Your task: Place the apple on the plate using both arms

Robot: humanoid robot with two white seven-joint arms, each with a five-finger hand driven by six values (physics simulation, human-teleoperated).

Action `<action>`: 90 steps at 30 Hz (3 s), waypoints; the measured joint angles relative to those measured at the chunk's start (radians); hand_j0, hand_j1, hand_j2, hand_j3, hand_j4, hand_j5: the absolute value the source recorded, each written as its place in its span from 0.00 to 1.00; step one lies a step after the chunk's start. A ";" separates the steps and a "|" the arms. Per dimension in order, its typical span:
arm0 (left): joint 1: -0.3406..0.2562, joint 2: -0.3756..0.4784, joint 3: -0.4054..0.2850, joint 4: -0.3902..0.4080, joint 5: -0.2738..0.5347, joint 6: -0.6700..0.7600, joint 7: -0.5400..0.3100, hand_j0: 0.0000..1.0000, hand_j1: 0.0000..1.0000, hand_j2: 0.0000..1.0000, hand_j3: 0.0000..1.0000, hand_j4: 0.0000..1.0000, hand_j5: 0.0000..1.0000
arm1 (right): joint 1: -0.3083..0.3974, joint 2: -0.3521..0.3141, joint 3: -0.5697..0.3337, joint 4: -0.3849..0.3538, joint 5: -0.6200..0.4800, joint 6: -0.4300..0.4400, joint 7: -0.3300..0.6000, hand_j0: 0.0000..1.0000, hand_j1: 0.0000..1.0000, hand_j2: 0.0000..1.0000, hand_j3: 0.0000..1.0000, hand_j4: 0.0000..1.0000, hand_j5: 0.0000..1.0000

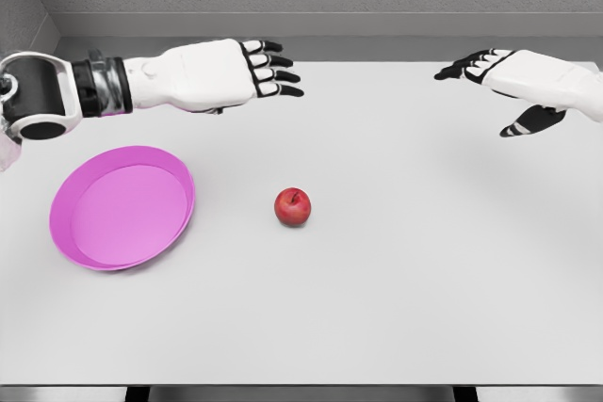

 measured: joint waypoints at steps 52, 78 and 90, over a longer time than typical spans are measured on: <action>-0.179 -0.090 -0.479 -0.004 0.093 0.000 -0.094 1.00 1.00 1.00 1.00 1.00 1.00 | 0.018 -0.009 0.001 -0.010 0.000 -0.001 0.009 1.00 1.00 1.00 1.00 1.00 1.00; -0.178 -0.154 -0.493 0.062 0.072 -0.001 -0.125 0.64 0.64 0.64 0.64 0.64 0.64 | 0.020 -0.009 0.003 -0.010 0.000 -0.001 0.009 1.00 1.00 1.00 1.00 1.00 1.00; -0.178 -0.154 -0.494 0.063 0.050 0.001 -0.136 0.27 0.27 0.27 0.27 0.27 0.27 | 0.020 -0.009 0.003 -0.010 0.000 -0.001 0.009 1.00 1.00 1.00 1.00 1.00 1.00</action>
